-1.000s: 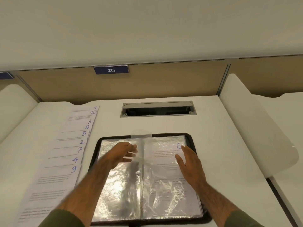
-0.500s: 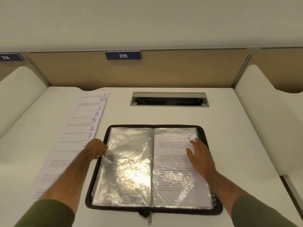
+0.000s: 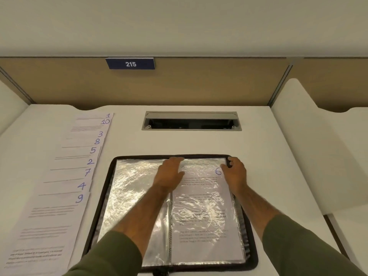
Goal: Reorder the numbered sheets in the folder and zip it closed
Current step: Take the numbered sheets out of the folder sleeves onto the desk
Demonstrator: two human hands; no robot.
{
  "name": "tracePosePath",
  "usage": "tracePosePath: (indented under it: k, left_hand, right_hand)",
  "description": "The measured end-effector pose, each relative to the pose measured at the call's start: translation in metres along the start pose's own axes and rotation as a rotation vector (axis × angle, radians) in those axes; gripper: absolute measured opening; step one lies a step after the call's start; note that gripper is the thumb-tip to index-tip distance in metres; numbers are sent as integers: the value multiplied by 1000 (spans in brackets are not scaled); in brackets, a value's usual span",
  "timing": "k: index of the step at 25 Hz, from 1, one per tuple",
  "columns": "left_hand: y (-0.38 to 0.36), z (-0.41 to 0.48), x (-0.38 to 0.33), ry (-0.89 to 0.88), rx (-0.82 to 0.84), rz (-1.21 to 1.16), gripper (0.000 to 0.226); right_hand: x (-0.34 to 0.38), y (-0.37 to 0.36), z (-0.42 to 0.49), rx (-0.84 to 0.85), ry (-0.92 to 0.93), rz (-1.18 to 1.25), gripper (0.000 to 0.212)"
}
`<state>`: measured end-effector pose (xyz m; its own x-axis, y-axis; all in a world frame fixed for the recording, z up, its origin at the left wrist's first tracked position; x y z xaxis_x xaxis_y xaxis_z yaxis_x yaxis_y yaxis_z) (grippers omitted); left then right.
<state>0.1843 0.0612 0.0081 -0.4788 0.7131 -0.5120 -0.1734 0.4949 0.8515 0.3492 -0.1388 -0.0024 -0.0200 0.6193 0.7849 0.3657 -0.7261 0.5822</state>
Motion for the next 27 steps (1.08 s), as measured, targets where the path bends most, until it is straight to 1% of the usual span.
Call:
tracePosePath:
  k: [2,4,6,8,9,10,11,12,14,16,18,20,22,25,27]
  left_hand:
    - [-16,16,-19,-52,75,44,59]
    - [-27,29,-28,-60,138,92,60]
    - [-31,37,-37,-64,137,130,60]
    - [-32,42,-41,-62,118,127,59]
    - [-32,44,-41,-57,112,112,59]
    - [-32,46,-40,-49,111,90,58]
    - [-33,49,-39,-41,110,62,56]
    - [-33,52,-40,-34,106,33,53]
    - [-30,58,-40,-20,75,-26,38]
    - [-27,63,-42,-27,52,-57,20]
    - [-27,67,-42,-34,86,-67,10]
    - [-30,69,-43,-34,137,-70,10]
    - [-31,71,-47,-56,155,-54,9]
    - [-27,73,-56,-88,121,-78,2]
    - [-22,74,-58,-70,88,-107,5]
  right_hand:
    - [-2,1,6,42,-51,-26,49]
    - [-4,-1,10,90,-81,-67,46]
    - [-7,0,13,101,-102,-42,33]
    - [-12,-1,17,101,-116,-13,9]
    - [-13,-3,18,117,-110,2,15]
    - [-13,-4,19,133,-94,26,26]
    - [-13,-4,20,128,-84,50,28]
    - [-14,-2,21,120,-82,76,23]
    - [-14,0,22,116,-52,142,9]
    - [-14,2,23,120,-29,190,5]
    - [-16,3,23,128,-32,227,5]
    - [-17,3,22,128,-35,263,5]
    - [-17,4,21,120,-33,262,6]
    - [-18,5,19,121,-52,256,9]
    - [-18,5,18,115,-50,262,9]
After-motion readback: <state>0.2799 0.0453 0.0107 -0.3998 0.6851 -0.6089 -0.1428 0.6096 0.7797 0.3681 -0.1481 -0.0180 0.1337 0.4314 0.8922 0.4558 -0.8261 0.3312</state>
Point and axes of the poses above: each hand's wrist, its own z-axis towards the middle knuckle, its own y-axis out of the back of the hand, x = y × z, the point moved 7 cm from there along z, towards the middle knuckle, and after that the axes turned 1 degree about -y, right-handed, at the moved point
